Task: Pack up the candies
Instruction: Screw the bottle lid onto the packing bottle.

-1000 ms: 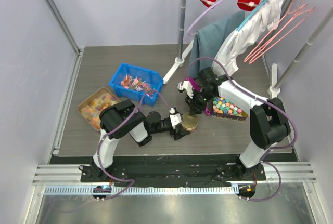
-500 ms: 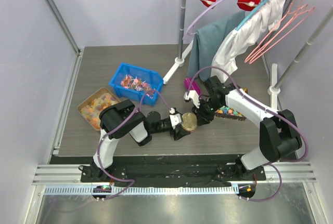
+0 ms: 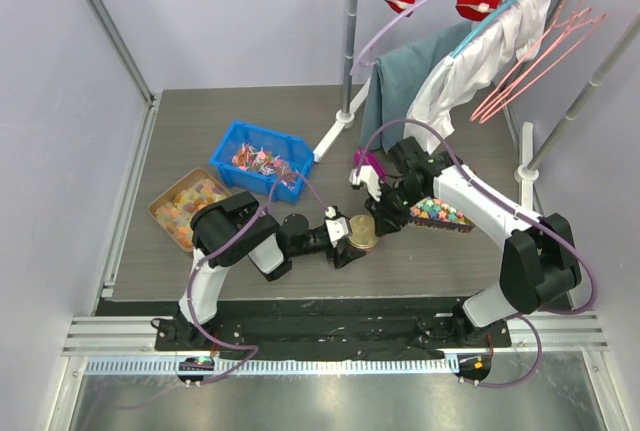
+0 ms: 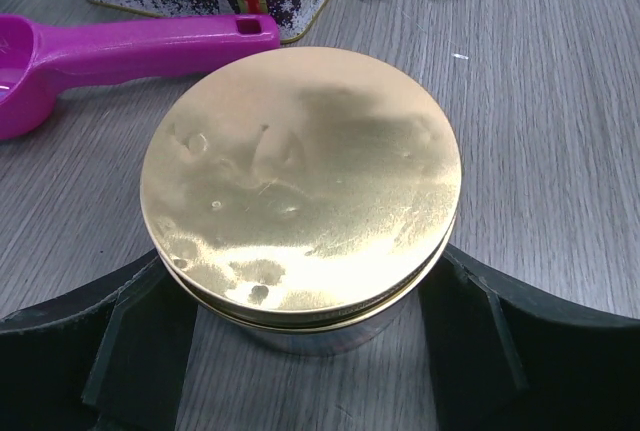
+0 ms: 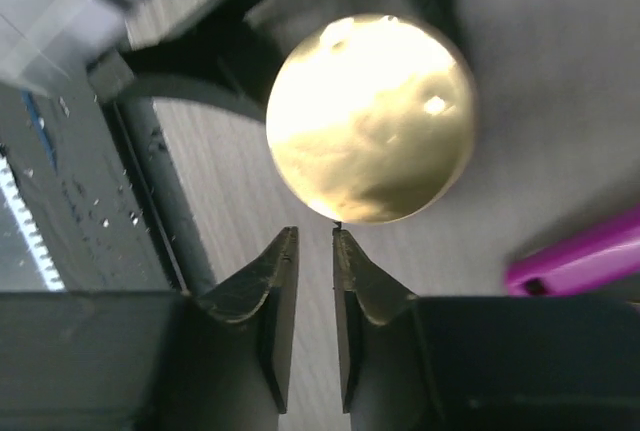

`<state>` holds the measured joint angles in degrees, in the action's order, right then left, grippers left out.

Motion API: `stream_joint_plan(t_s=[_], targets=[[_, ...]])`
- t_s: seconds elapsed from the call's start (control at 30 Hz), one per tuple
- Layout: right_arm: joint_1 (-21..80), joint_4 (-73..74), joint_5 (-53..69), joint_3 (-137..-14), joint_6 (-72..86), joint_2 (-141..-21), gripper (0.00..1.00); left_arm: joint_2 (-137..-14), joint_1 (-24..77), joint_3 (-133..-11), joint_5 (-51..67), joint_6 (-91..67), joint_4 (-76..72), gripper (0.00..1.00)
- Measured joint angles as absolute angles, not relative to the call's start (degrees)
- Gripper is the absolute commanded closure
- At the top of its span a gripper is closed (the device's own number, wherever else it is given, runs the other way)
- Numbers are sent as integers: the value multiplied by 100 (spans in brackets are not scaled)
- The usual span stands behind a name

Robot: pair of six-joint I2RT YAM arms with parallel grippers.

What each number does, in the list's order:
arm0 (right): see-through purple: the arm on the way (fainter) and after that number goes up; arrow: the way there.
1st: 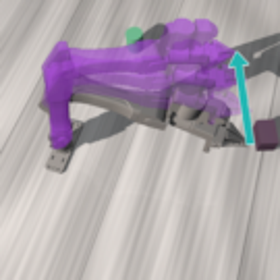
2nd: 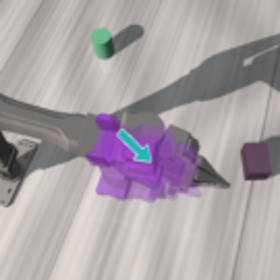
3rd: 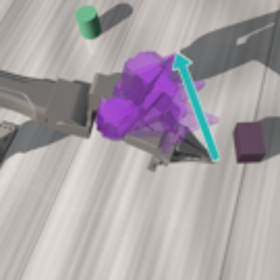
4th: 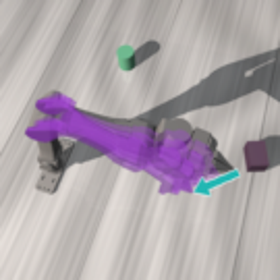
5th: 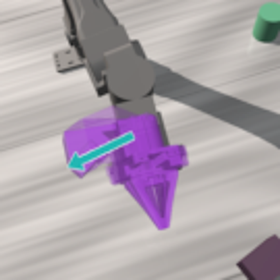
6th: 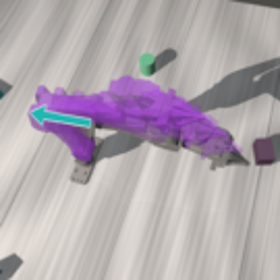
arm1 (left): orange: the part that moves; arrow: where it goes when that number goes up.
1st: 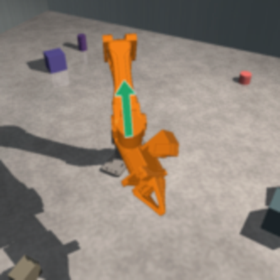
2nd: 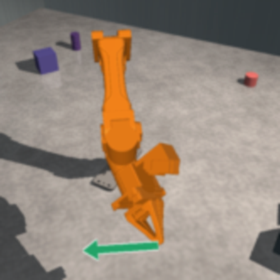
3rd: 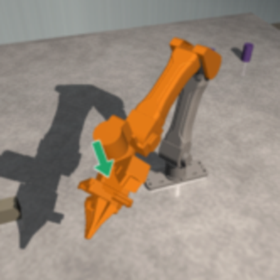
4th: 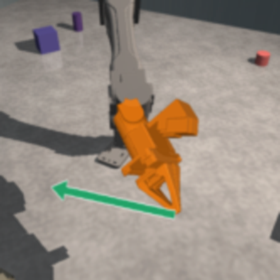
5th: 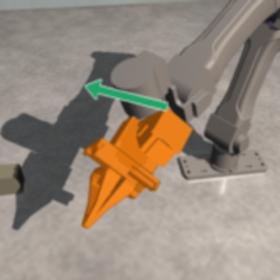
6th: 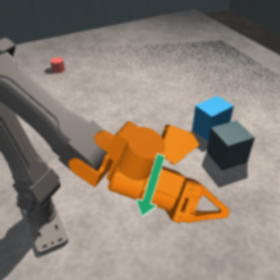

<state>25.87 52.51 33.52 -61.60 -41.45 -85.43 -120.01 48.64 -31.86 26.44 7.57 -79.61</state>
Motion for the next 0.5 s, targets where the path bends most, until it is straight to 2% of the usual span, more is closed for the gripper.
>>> stream_joint_plan(t_s=[0.2,0.5], targets=[[2615,4995,3380,-6923,-4147,-8917,63,-12001,4862,-3186,2644,764,-7961,18],[2714,4803,3441,-7435,-4169,-10038,63,-12001,4862,-3186,2641,770,-7964,18]])
